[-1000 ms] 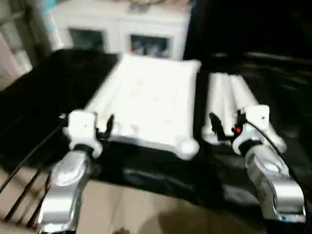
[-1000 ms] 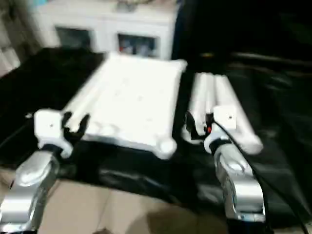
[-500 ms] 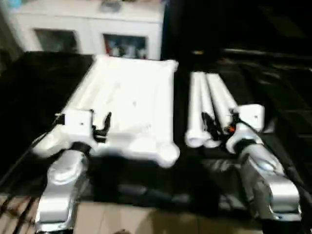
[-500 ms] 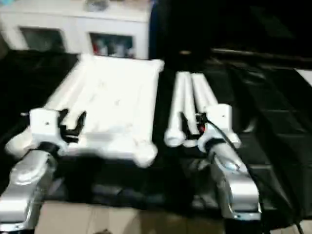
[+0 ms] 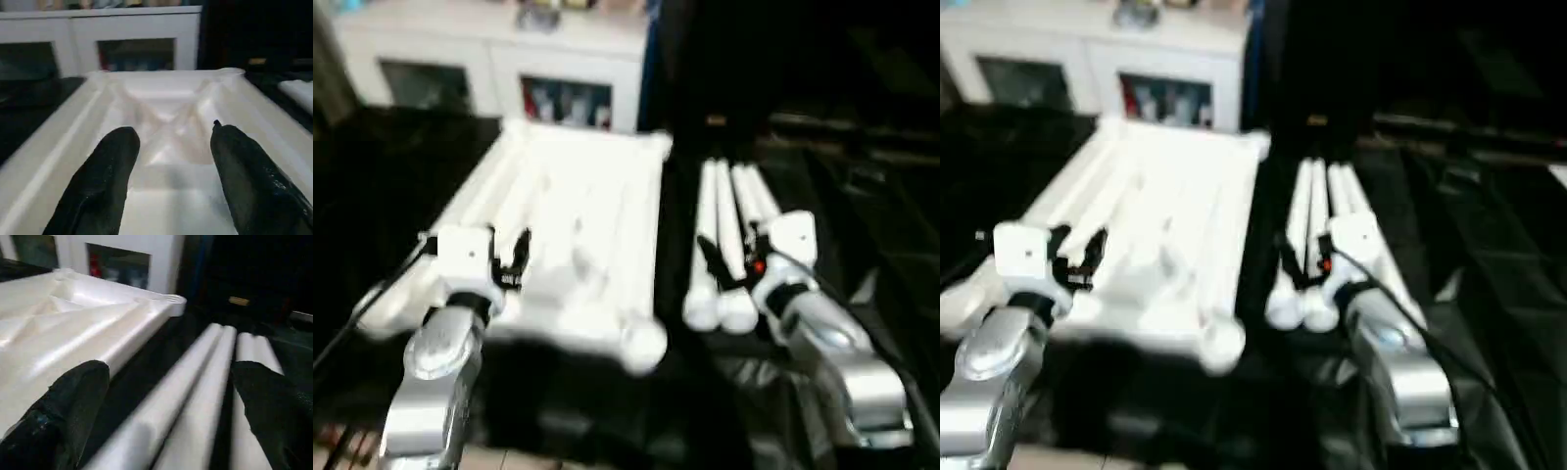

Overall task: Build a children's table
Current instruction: Move to table

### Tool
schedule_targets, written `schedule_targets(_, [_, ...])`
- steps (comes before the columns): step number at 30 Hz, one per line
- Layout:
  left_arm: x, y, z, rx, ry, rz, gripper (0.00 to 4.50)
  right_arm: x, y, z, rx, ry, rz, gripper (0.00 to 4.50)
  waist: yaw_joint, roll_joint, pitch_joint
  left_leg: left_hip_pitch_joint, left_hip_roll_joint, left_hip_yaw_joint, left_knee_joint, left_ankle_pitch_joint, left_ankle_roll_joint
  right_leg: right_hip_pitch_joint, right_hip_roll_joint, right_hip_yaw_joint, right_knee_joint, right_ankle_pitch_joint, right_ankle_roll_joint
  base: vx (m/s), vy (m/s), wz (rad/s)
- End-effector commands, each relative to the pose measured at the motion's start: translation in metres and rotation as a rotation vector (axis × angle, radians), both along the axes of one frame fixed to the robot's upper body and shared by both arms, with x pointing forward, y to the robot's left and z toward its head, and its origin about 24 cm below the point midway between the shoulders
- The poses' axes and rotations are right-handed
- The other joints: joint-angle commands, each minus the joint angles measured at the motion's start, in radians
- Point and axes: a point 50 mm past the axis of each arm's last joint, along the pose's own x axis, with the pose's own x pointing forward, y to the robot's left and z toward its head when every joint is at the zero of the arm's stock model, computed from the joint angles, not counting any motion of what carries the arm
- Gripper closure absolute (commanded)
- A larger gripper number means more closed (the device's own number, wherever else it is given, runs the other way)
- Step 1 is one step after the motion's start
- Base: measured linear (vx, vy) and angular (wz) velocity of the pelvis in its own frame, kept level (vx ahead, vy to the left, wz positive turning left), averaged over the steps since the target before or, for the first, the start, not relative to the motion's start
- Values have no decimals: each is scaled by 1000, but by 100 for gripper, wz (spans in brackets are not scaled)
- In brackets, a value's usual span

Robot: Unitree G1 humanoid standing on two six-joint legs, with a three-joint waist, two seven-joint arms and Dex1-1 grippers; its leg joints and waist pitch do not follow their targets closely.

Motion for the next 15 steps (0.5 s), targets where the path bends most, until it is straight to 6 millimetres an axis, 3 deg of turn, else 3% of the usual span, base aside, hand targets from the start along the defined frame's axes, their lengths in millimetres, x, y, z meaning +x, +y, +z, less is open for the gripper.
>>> schedule_targets(1, [4, -8, 2, 44, -12, -97, 167, -1, -4, 5, 8, -15, 29, 0, 27, -21, -47, -12, 39, -10, -45, 302, 175, 54, -92, 72, -95, 399, 13, -21, -59, 12])
schedule_targets(2, [5, -8, 2, 47, -13, -102, 167, -1, -4, 5, 7, -17, 34, 0, 27, -17, -61, -20, 47, -14, -66, 272, 101, 84, -74, 54, -69, 542, -22, -1, -81, 3])
schedule_targets(3, [7, -8, 1, 64, -4, -126, 167, -1, -3, 6, 3, -17, 58, 0, 24, 3, -52, -13, 53, -11, -83, 204, 45, 74, -54, 33, -76, 530, -53, -1, -81, 3])
schedule_targets(4, [13, -10, 3, 93, 7, -220, 149, -2, -2, 9, -13, -16, 120, 0, 17, 20, -41, -4, 62, -15, -103, 88, -2, 73, -42, 21, -90, 335, -87, -26, -64, -2])
schedule_targets(5, [13, -10, 3, 93, 7, -220, 138, -2, -2, 9, -13, -16, 120, 0, 17, 19, -37, 4, 70, -15, -113, 18, -16, 71, -37, 18, -101, 207, -103, -68, -32, -3])
schedule_targets(6, [15, -12, 5, 121, 9, -281, 131, -2, -3, 11, -33, -20, 151, 0, 11, 33, -32, 7, 85, -20, -132, -85, -43, 76, -39, 17, -105, 28, -152, -68, -32, -3])
schedule_targets(7, [16, -13, 6, 140, 10, -319, 131, -2, -3, 12, -46, -23, 168, 0, 12, 30, -27, 9, 91, -19, -137, -131, -48, 73, -38, 17, -116, -51, -162, -88, -8, 1])
schedule_targets(8, [17, -17, 6, 160, 27, -391, 116, -2, -4, 14, -76, -36, 188, 0, 14, 42, -21, 23, 98, -15, -142, -224, -60, 57, -38, 19, -126, -170, -183, -69, 0, 5])
schedule_targets(9, [17, -21, 6, 181, 41, -464, 116, -1, -6, 16, -97, -45, 208, 0, 9, 35, -12, 19, 101, -12, -151, -290, -66, 58, -42, 21, -135, -259, -186, -69, 0, 5])
schedule_targets(10, [17, -21, 6, 181, 41, -464, 102, -1, -6, 16, -97, -45, 208, 0, 9, 35, -9, 17, 102, -10, -155, -312, -70, 58, -44, 21, -139, -304, -181, -66, 2, 2])
schedule_targets(11, [15, -29, 4, 248, 90, -620, 93, -2, -8, 21, -131, -56, 269, 0, 12, 38, -6, 28, 103, -4, -156, -361, -78, 46, -47, 22, -151, -400, -162, -61, -3, 5])
schedule_targets(13, [14, -34, 1, 320, 134, -732, 83, -3, -11, 24, -154, -62, 318, 0, 21, 40, -10, 31, 106, -3, -156, -350, -71, 43, -51, 29, -151, -418, -147, -30, -1, 2])
schedule_targets(15, [10, -36, -2, 360, 199, -857, 57, -4, -12, 27, -182, -66, 372, 0, 23, 44, -10, 19, 107, 1, -159, -289, -67, 50, -51, 28, -146, -356, -160, 0, 0, 0])
